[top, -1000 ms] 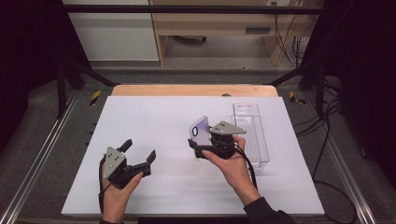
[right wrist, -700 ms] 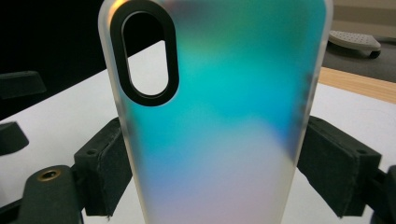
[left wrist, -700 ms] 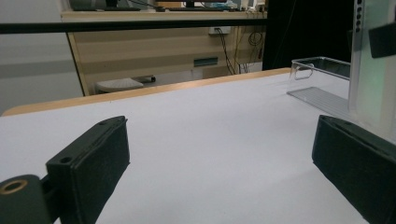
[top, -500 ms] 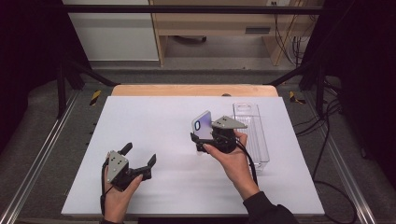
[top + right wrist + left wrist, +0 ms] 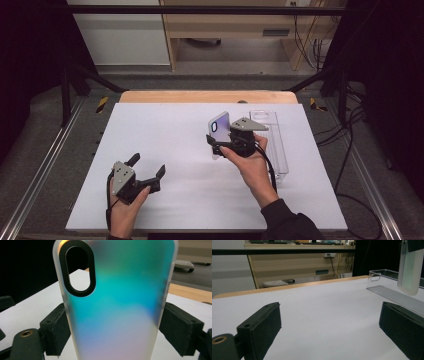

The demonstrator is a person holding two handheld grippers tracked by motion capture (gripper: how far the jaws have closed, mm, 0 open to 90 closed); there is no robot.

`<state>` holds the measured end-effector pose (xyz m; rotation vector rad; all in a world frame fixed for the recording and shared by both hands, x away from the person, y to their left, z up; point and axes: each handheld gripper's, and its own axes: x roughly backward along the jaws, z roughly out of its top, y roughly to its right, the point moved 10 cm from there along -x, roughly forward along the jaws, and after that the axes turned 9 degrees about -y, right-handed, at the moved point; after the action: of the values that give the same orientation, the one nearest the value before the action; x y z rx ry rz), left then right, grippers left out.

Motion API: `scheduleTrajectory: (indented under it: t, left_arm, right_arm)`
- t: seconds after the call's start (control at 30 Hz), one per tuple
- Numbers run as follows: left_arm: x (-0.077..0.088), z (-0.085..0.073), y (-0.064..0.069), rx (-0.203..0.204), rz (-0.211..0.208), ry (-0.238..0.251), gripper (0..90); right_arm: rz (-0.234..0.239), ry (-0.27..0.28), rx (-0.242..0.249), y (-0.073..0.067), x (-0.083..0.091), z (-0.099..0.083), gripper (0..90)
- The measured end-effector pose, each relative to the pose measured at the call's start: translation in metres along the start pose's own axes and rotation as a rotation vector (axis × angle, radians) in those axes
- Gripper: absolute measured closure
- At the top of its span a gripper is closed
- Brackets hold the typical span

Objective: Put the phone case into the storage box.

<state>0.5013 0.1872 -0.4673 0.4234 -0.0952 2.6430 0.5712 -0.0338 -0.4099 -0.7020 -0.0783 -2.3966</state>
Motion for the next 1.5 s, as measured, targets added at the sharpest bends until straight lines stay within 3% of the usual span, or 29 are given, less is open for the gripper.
scheduleTrajectory:
  t: [0.37,1.5]
  left_arm:
    - [-0.001,-0.002,0.000,-0.006,0.002,-0.006,3.6]
    - [-0.002,-0.004,-0.001,-0.022,0.013,-0.020,3.6]
  right_arm:
    - [-0.022,0.018,0.008,0.010,0.006,0.019,17.6]
    - [-0.044,0.046,-0.006,0.030,0.020,0.042,17.6]
